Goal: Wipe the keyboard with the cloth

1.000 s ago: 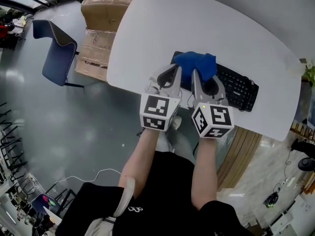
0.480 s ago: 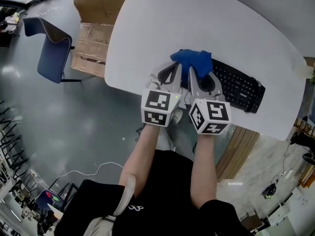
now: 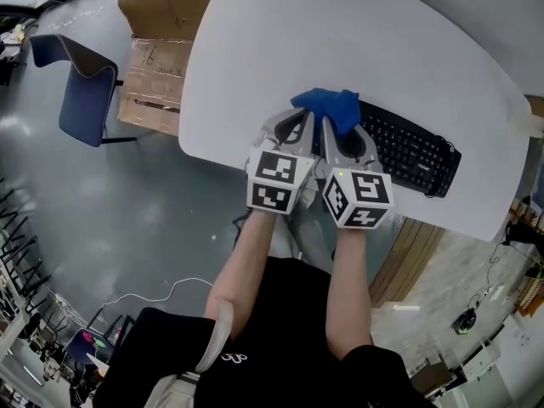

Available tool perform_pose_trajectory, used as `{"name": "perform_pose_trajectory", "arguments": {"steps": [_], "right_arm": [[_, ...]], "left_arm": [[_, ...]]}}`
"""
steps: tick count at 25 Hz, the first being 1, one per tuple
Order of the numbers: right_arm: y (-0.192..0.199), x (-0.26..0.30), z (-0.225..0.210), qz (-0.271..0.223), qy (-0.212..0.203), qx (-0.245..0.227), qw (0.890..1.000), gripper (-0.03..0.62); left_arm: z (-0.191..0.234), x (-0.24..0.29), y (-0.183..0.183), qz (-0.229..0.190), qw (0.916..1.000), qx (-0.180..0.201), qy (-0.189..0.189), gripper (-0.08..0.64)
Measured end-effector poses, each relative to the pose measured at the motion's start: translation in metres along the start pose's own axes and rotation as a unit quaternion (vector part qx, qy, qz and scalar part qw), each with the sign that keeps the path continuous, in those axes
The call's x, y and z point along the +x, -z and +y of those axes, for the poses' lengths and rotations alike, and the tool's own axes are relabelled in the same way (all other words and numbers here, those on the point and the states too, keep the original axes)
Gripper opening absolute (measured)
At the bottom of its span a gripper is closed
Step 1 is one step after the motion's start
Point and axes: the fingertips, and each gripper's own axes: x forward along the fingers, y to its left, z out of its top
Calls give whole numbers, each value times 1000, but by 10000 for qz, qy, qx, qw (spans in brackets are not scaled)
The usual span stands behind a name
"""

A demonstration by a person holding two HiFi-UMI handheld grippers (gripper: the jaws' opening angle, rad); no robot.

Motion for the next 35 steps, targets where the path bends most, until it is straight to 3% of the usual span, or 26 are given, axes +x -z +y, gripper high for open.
{"name": "perform_pose_trajectory", "arguments": {"steps": [8, 22, 35], "right_arm": [[11, 5, -5, 48, 85, 129, 9999, 81], [26, -1, -33, 277, -142, 274, 9991, 81], [29, -13, -53, 357, -174, 283, 9988, 81]], "left_arm": [[-2, 9, 11, 230, 9996, 118, 90, -3], [-25, 29, 21, 532, 9973, 491, -105, -3], [-47, 40, 25, 635, 9967, 491, -100, -4]]}}
